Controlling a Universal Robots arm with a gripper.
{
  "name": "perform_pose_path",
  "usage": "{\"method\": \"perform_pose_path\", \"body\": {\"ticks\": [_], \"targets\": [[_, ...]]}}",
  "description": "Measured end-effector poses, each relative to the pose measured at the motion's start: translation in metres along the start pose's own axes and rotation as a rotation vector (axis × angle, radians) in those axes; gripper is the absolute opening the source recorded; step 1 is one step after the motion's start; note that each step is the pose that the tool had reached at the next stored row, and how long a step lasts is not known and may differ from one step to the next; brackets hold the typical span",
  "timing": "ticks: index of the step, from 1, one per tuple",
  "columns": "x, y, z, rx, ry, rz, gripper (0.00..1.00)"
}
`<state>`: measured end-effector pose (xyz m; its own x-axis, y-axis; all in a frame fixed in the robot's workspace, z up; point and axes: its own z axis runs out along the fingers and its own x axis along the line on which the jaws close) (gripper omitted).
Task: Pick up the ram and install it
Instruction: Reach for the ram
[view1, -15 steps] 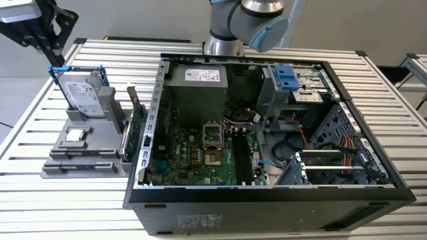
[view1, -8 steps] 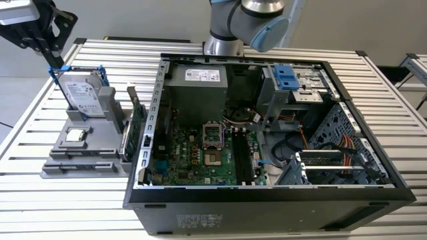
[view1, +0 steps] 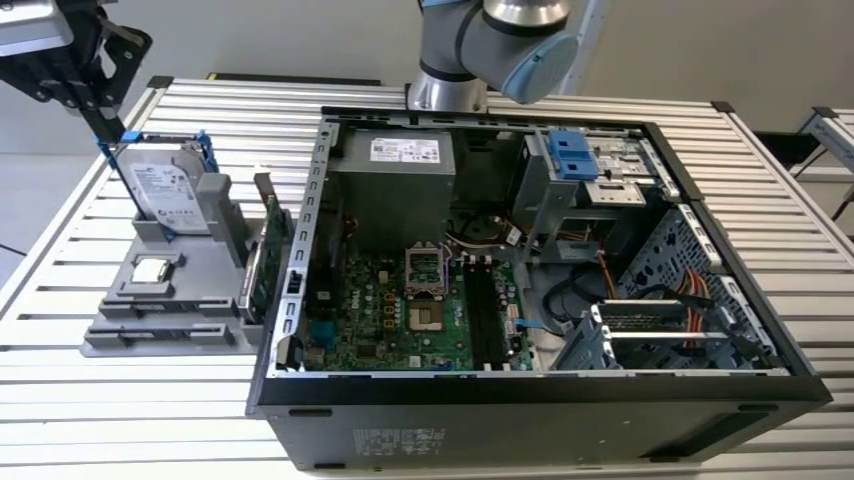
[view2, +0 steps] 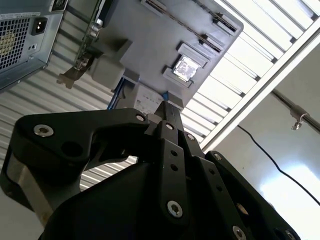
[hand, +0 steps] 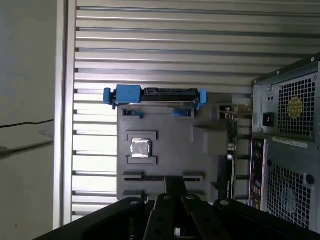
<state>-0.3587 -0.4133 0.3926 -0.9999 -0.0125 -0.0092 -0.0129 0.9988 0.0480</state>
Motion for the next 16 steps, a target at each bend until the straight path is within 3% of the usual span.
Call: {"method": "perform_pose_path", "body": {"ticks": [16], "targets": [[-0.0001, -0.0133, -0.0006, 0.0000, -0.0003, 0.004, 0.00]]}}
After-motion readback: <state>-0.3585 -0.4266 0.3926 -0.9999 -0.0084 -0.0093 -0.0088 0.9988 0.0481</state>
